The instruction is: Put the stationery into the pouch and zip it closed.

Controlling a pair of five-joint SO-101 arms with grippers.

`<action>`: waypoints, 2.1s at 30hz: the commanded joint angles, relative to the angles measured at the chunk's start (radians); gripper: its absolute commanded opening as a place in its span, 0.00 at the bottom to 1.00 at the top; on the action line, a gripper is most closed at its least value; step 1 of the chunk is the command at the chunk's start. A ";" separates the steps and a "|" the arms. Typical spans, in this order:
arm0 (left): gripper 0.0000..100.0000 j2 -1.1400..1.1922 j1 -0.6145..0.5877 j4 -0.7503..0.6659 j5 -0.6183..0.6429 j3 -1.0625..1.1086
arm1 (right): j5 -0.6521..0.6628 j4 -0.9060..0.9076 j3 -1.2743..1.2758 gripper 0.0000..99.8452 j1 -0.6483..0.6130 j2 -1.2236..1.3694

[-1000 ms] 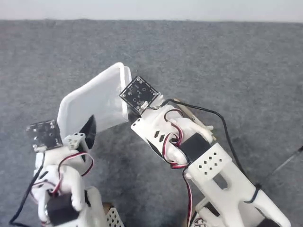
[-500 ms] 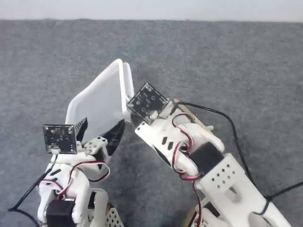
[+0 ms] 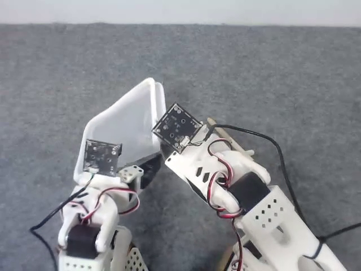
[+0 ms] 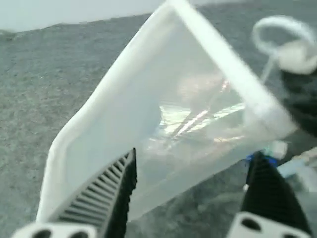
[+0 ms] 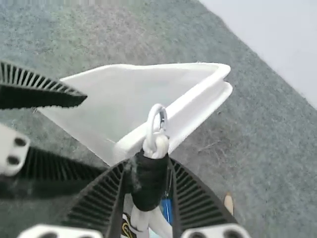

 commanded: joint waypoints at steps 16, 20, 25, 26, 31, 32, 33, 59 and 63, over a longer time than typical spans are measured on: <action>0.33 -0.015 -0.466 -0.525 -0.158 0.268 | 0.072 0.211 -0.017 0.01 -0.216 -0.124; 0.34 -0.017 -0.526 -0.396 -0.158 0.202 | 0.074 0.120 0.068 0.01 -0.226 -0.124; 0.34 -0.017 -0.503 -0.193 -0.158 0.094 | 0.074 0.030 0.133 0.01 -0.225 -0.124; 0.34 -0.017 -0.493 -0.161 -0.158 0.071 | 0.074 0.019 0.141 0.01 -0.222 -0.124; 0.34 -0.017 -0.422 -0.032 -0.157 -0.038 | 0.063 -0.056 0.178 0.01 -0.147 -0.124; 0.34 -0.017 -0.413 -0.017 -0.157 -0.056 | 0.063 -0.068 0.184 0.01 -0.134 -0.124; 0.34 -0.017 -0.405 -0.005 -0.157 -0.071 | 0.063 -0.079 0.192 0.01 -0.125 -0.124; 0.38 -0.017 -0.060 0.127 -0.107 -0.148 | 0.063 -0.163 0.241 0.01 -0.076 -0.125; 0.38 -0.017 -0.054 0.123 -0.092 -0.147 | 0.032 -0.185 0.241 0.01 -0.048 -0.125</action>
